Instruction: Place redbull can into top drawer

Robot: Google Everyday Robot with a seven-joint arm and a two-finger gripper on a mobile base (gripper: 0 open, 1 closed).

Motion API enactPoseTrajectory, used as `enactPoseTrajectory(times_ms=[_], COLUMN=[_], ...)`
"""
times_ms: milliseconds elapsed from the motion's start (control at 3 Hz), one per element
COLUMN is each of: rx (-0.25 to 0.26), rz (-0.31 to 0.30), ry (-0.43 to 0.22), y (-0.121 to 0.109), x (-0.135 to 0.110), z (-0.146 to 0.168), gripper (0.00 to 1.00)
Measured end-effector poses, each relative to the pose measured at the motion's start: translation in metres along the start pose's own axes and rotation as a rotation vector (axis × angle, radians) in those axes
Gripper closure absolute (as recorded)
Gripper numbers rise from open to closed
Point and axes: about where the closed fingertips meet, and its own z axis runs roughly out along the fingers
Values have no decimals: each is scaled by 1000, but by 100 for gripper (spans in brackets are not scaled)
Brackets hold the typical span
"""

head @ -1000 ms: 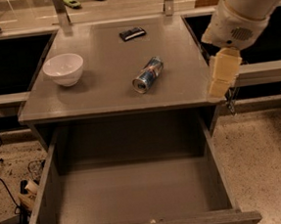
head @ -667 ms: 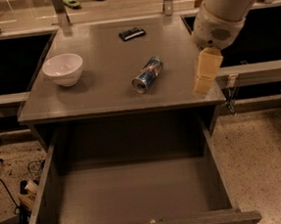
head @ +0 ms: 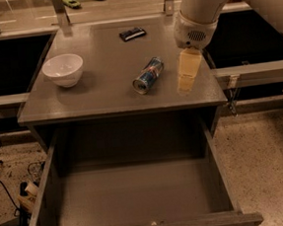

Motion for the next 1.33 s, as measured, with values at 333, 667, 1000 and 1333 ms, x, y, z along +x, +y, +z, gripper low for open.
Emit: enactPoseTrajectory(times_ms=[333,667,1000,1333], rx=[-4,3,2,-24], rz=[3,1,1,2], ry=[-1,-32,-37,-87], y=[-3,-36,-38,-79], x=[-3,-51,-53,-79], z=[2,9,11,46], gripper=[0,0,0,0])
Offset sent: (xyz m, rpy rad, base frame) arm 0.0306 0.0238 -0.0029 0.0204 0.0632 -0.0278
